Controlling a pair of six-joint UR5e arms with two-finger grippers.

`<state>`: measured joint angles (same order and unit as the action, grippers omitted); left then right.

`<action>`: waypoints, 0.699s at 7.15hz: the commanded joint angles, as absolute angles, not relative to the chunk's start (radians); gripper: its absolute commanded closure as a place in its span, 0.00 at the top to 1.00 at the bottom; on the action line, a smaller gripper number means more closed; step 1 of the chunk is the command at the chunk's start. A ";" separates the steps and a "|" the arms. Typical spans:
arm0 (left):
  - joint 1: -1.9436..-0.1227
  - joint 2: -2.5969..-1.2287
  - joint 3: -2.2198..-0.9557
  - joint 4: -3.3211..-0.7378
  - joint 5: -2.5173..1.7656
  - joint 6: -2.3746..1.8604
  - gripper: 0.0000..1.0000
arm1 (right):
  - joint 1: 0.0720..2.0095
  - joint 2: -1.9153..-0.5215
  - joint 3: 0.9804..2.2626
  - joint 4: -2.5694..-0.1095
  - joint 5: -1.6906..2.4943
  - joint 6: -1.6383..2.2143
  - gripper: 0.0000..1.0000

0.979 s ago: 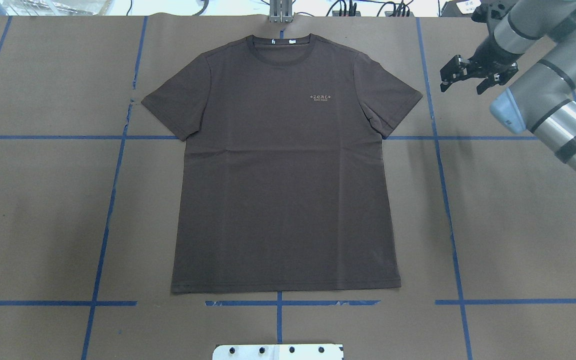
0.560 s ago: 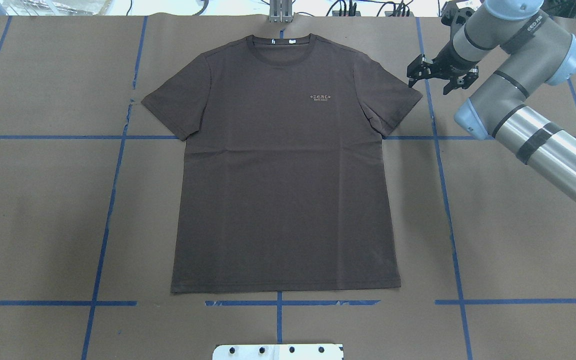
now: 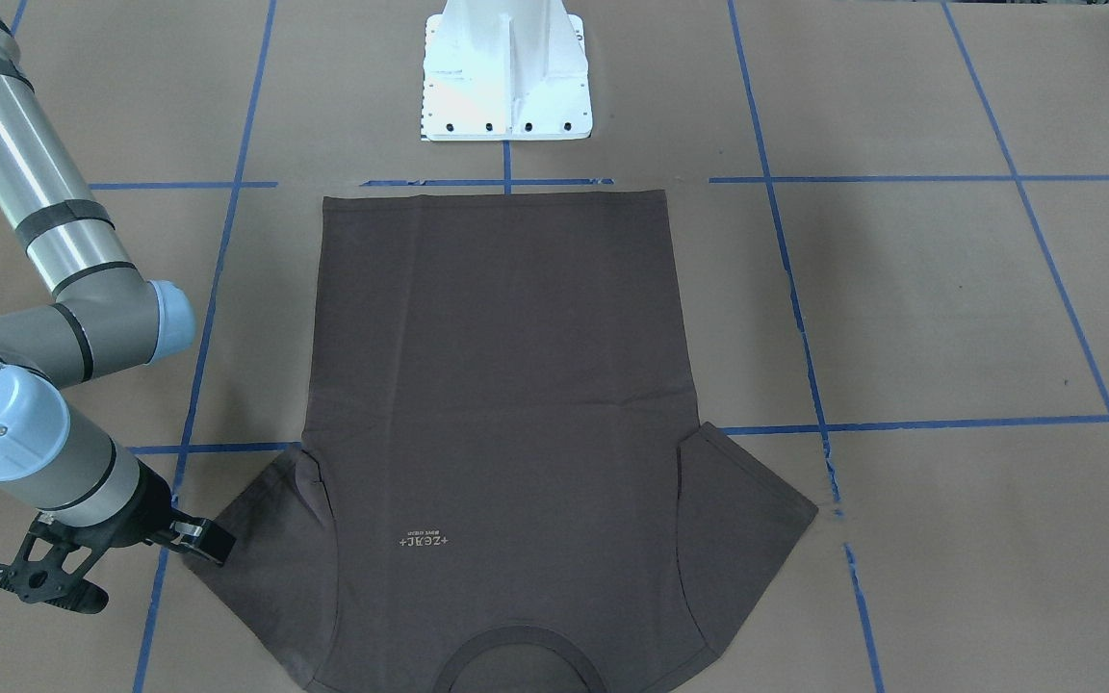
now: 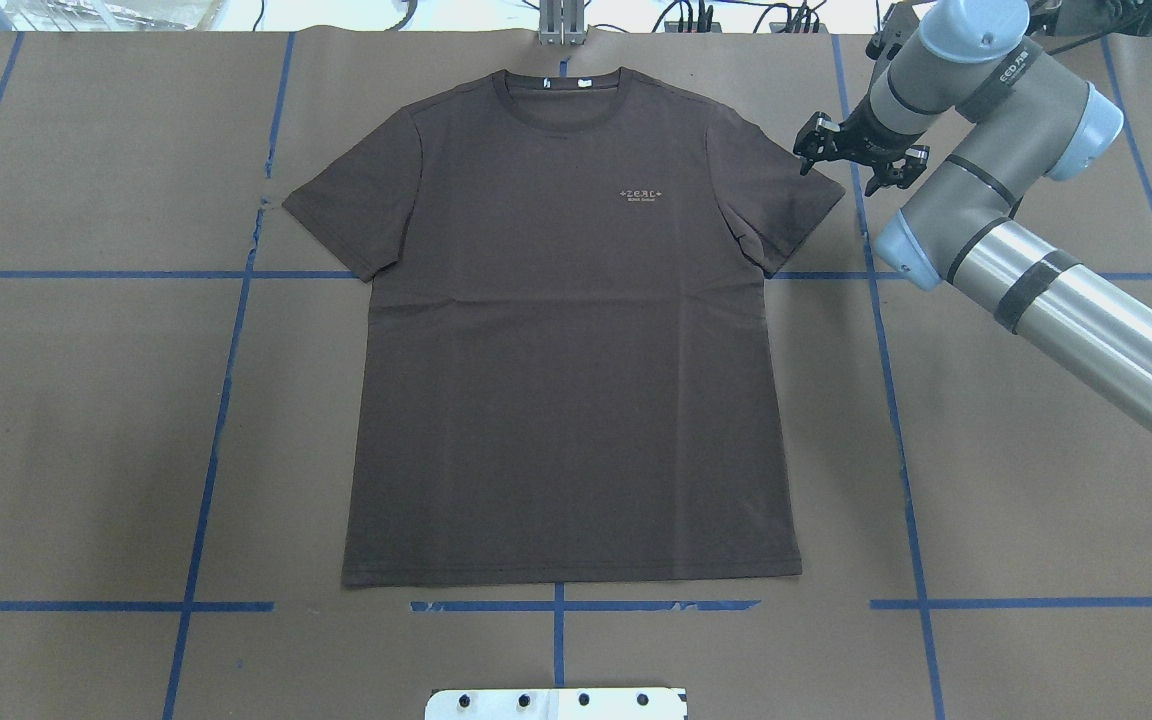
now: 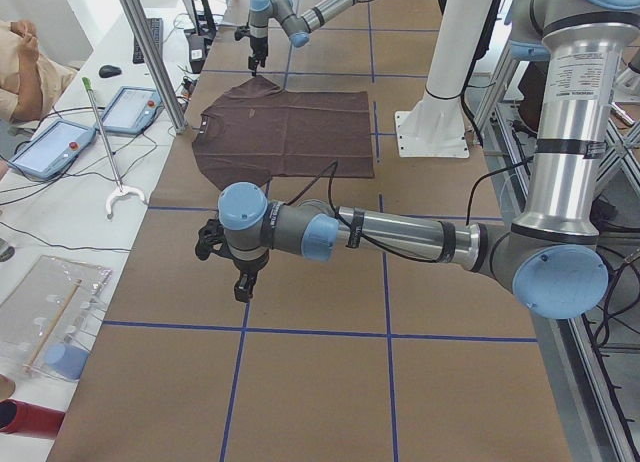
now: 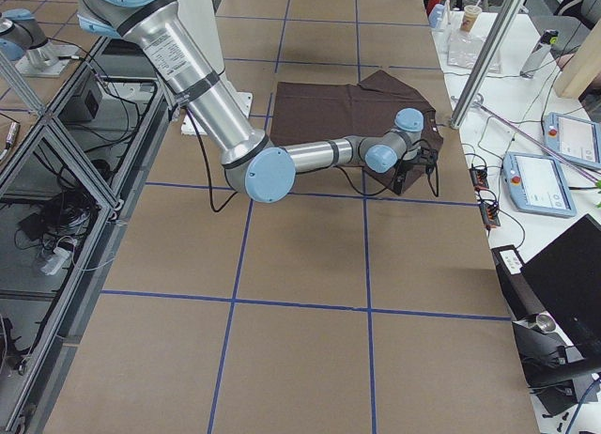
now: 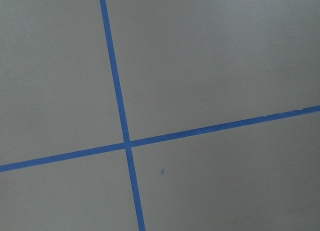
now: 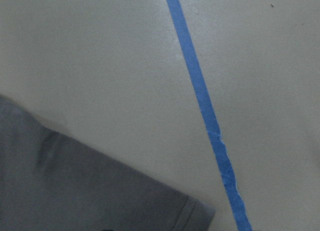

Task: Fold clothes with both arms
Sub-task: 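Move the right gripper to the shirt's sleeve nearest it and pinch it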

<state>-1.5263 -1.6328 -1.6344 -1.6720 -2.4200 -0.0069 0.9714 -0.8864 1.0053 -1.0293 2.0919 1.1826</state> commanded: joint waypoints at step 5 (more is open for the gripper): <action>-1.526 -1.631 -1.635 -1.672 -2.419 -0.006 1.00 | 0.962 -0.885 0.971 -1.031 2.082 1.189 0.37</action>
